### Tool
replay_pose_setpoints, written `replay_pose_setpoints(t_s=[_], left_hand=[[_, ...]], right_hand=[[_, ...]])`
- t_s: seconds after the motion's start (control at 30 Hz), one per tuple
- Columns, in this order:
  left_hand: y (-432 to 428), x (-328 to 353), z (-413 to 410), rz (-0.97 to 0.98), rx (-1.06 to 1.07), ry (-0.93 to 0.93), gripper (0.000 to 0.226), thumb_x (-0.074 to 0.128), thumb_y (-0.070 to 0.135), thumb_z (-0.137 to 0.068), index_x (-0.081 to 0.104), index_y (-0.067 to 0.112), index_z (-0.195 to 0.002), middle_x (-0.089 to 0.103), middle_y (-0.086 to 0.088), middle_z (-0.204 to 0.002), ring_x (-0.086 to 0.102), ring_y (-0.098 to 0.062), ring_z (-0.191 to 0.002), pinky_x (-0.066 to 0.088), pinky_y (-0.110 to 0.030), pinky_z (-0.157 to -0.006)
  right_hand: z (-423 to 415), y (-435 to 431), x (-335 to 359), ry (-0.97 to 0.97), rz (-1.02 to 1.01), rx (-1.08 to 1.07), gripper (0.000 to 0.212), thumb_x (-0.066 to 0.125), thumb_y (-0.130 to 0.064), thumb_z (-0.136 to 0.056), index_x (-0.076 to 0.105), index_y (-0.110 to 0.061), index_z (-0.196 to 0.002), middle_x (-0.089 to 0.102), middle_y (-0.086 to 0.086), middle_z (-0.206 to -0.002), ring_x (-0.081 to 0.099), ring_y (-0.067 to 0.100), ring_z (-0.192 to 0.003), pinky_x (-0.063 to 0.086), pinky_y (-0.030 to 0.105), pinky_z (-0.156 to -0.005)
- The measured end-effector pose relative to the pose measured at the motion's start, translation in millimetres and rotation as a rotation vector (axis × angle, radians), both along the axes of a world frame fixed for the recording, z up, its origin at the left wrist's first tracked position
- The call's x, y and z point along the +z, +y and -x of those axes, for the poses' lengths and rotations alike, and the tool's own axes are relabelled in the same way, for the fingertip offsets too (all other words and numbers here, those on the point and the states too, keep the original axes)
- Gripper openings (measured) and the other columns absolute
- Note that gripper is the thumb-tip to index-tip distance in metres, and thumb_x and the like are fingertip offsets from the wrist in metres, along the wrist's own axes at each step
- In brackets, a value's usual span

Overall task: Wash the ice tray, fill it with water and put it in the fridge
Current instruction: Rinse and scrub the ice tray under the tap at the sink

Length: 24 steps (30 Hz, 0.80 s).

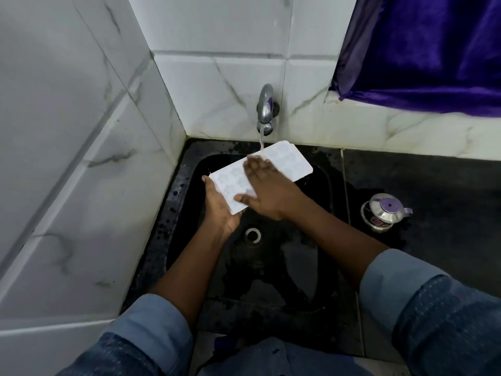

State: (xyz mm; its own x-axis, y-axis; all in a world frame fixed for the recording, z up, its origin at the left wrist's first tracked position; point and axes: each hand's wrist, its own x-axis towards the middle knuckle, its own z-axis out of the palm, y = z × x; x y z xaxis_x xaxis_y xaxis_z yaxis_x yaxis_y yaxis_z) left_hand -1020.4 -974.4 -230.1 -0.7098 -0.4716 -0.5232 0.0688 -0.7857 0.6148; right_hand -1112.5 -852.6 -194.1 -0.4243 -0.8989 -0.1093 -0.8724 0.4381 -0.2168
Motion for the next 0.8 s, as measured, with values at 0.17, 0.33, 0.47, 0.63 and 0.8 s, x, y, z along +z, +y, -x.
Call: replay_pose_setpoints(t_s=[0.17, 0.33, 0.47, 0.63, 0.8], left_hand=[[5, -6, 17, -0.074, -0.003, 0.008, 0.089, 0.021, 0.080, -0.101, 0.065, 0.010, -0.134, 0.071, -0.017, -0.136, 0.072, -0.032, -0.117, 0.049, -0.052, -0.112], [6, -5, 21, -0.055, -0.031, 0.018, 0.095, 0.015, 0.081, -0.100, 0.057, 0.012, -0.149, 0.068, -0.020, -0.140, 0.065, -0.042, -0.130, 0.047, -0.060, -0.115], [9, -1, 33, -0.065, -0.032, 0.032, 0.094, 0.017, 0.079, -0.102, 0.058, 0.008, -0.148, 0.074, -0.017, -0.131, 0.072, -0.033, -0.120, 0.050, -0.051, -0.113], [10, 0, 43, -0.085, -0.048, -0.013, 0.084, 0.025, 0.079, -0.102, 0.069, 0.010, -0.125, 0.081, -0.012, -0.112, 0.079, -0.029, -0.102, 0.056, -0.047, -0.102], [1, 2, 34, -0.048, -0.047, 0.009, 0.094, 0.016, 0.080, -0.101, 0.057, 0.009, -0.149, 0.069, -0.019, -0.140, 0.066, -0.038, -0.129, 0.049, -0.051, -0.114]], right_hand=[[-12, 3, -7, 0.002, 0.045, 0.164, 0.102, 0.013, -0.078, -0.096, 0.013, -0.005, -0.167, 0.008, 0.014, -0.175, 0.003, 0.025, -0.163, 0.000, 0.040, -0.132], [31, 21, 1, -0.044, 0.028, -0.210, 0.109, 0.002, -0.083, -0.091, 0.005, -0.004, -0.167, 0.001, 0.017, -0.175, -0.002, 0.028, -0.163, -0.002, 0.043, -0.131], [10, 7, -3, -0.012, 0.017, -0.047, 0.102, 0.009, -0.078, -0.096, 0.003, -0.004, -0.167, -0.001, 0.017, -0.175, -0.003, 0.028, -0.163, -0.004, 0.041, -0.131], [-2, 0, -7, 0.012, 0.043, 0.086, 0.094, 0.017, -0.073, -0.100, 0.005, -0.008, -0.168, 0.001, 0.012, -0.175, -0.003, 0.024, -0.163, -0.006, 0.037, -0.131], [17, 15, 1, -0.015, 0.040, -0.180, 0.102, 0.009, -0.078, -0.095, 0.001, -0.007, -0.167, -0.004, 0.014, -0.175, -0.007, 0.025, -0.162, -0.003, 0.043, -0.132]])
